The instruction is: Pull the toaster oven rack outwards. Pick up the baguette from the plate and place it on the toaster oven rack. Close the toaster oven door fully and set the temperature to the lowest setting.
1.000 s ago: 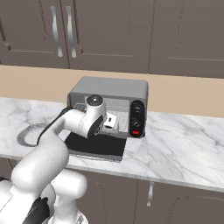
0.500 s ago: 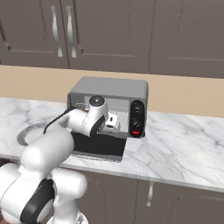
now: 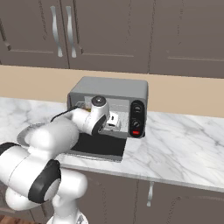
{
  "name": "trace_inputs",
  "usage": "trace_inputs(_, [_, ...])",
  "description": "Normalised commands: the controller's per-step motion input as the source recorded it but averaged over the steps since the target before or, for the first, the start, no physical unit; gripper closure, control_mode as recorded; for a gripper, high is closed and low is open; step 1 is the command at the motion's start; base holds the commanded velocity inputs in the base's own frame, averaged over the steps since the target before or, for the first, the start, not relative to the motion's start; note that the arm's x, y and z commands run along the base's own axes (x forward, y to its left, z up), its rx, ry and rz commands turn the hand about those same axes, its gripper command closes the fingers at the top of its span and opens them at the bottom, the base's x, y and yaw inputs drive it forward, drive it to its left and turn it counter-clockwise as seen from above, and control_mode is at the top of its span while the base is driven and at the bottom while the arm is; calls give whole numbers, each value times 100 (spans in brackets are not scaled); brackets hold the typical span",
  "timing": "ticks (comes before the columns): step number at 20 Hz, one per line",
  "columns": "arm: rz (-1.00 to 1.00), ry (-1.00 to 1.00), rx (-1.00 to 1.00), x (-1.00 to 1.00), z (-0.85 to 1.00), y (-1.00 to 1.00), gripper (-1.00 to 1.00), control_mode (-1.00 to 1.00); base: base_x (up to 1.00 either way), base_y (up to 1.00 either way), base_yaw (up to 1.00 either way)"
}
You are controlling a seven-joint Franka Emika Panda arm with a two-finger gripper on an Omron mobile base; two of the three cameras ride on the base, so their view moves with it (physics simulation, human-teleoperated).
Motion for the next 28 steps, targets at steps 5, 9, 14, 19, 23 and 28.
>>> trace_inputs(5, [0,-10,0,32,-3,0,-100,-100,0,0,0])
trace_inputs(9, [0,-26,0,36,0,0,-100,-100,0,0,0])
trace_inputs(14, [0,-26,0,54,0,0,-100,-100,0,0,0])
trace_inputs(19, [-1,-10,1,65,19,1,-100,-100,0,0,0])
trace_inputs(23, [0,11,6,2,68,-14,-100,-100,0,0,0])
trace_inputs(28, [-2,8,9,-44,70,-34,-100,-100,0,0,0])
